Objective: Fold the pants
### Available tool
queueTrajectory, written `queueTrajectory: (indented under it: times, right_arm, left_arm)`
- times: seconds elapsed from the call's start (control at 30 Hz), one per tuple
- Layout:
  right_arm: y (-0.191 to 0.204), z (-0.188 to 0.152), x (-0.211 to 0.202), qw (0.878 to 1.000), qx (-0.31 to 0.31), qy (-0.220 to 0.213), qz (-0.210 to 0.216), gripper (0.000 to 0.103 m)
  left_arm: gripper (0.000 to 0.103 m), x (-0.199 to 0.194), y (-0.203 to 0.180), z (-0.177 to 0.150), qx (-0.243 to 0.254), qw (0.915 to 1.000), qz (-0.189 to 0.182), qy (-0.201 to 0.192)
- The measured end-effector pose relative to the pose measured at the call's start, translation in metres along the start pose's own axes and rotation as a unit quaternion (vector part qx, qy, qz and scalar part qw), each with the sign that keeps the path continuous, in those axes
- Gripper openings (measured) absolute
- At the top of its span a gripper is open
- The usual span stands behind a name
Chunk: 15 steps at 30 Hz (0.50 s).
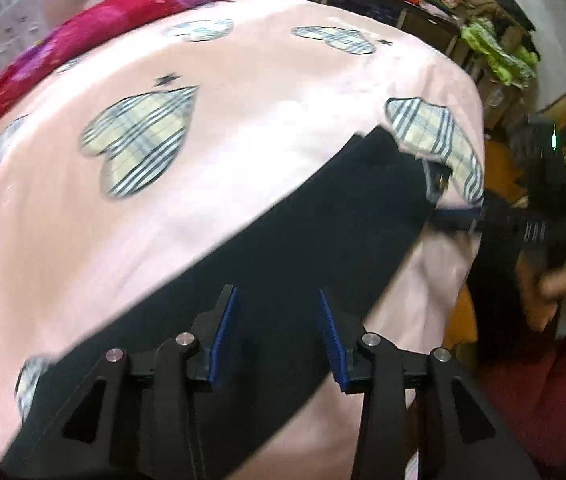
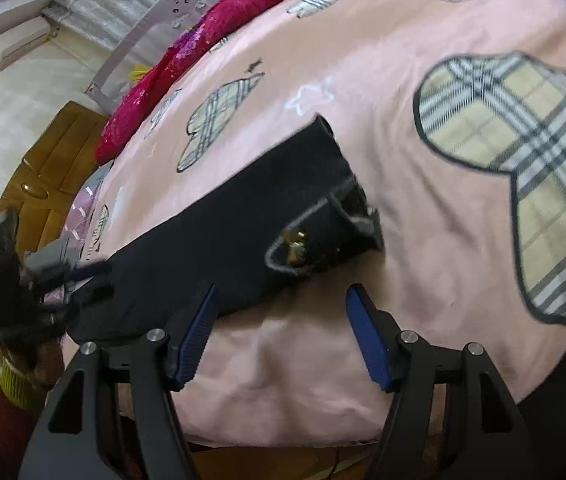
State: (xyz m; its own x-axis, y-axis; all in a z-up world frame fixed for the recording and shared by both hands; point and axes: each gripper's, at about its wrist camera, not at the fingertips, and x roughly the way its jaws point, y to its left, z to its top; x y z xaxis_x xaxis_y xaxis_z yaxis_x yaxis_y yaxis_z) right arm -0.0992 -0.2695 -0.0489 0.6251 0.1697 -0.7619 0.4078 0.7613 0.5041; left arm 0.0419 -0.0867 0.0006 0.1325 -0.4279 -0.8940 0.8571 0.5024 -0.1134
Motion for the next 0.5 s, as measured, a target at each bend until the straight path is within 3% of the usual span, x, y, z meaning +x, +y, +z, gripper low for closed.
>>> queueTrajectory:
  times: [0.13, 0.23, 0.3, 0.33, 0.43, 0.5]
  right_arm:
    - [-0.015, -0.001, 0.011, 0.999, 0.016, -0.019, 0.033, 0.068]
    - [-0.024, 0.000, 0.012, 0.997, 0.012, -0.045, 0.063, 0.065]
    - [-0.031, 0.005, 0.015, 0.995, 0.015, -0.060, 0.079, 0.045]
    - [-0.036, 0.008, 0.015, 0.995, 0.019, -0.065, 0.078, 0.021]
    - [-0.062, 0.020, 0.023, 0.988, 0.073, -0.057, 0.127, 0.014]
    - [-0.056, 0.021, 0.020, 0.990, 0.049, -0.057, 0.120, 0.014]
  left_arm:
    - [0.049, 0.038, -0.013, 0.050, 0.027, 0.9984, -0.044, 0.024]
    - [0.050, 0.068, -0.022, 0.075, 0.041, 0.9964, -0.056, 0.047]
    - [0.050, 0.086, -0.023, 0.088, 0.044, 0.9952, -0.060, 0.064]
    - [0.050, 0.095, -0.023, 0.094, 0.044, 0.9942, -0.065, 0.073]
    - [0.050, 0.118, -0.028, 0.108, 0.052, 0.9908, -0.077, 0.098]
    - [0.050, 0.129, -0.033, 0.114, 0.060, 0.9887, -0.086, 0.107]
